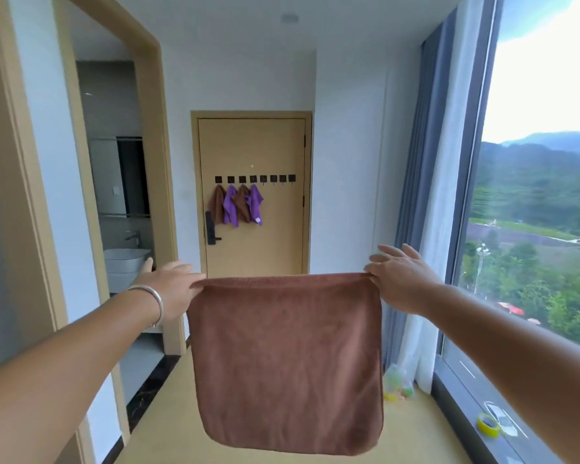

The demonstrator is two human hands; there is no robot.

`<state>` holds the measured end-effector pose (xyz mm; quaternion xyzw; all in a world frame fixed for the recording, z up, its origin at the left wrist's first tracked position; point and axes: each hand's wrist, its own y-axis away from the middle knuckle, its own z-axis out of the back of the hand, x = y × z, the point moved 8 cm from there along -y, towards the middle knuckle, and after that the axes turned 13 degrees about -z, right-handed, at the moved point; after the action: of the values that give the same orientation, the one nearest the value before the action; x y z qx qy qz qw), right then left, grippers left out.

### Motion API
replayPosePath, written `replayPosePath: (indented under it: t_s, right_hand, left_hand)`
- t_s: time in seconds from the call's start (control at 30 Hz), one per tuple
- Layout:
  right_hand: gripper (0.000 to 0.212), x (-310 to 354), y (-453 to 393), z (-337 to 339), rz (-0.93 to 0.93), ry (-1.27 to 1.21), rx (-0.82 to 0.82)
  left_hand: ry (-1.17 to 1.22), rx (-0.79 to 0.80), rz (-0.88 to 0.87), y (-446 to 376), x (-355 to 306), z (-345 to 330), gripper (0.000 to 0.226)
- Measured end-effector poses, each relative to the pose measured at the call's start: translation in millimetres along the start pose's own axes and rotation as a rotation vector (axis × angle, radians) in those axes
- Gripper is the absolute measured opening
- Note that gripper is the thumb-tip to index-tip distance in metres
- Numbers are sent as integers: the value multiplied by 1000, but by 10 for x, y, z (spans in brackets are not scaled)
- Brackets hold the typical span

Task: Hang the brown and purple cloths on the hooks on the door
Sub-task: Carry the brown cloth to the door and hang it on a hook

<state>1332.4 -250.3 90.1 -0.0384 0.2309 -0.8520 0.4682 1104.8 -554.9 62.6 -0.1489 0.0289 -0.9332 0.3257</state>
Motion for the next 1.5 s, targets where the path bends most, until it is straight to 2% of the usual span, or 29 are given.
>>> replayPosePath:
  t_s: [0.3, 0.63, 0.93, 1.27, 1.5]
  right_hand:
    - [37, 431, -239, 139, -10, 16, -58]
    - [39, 730, -674, -238, -57, 2, -27]
    - [42, 867, -1805, -933, -50, -9, -6]
    - [40, 716, -3344, -1399, -47, -72, -53]
    - [40, 879, -3950, -2131, -19, -82, 4]
  left_hand:
    - [-25, -67, 65, 125, 550, 101, 47]
    - [-56, -36, 82, -209, 910, -214, 43]
    - [-46, 17, 115, -1169, 1234, -630, 44]
    - [-26, -15, 149, -2532, 1561, -560, 42]
    - [-36, 58, 142, -3286, 1827, -1122, 45]
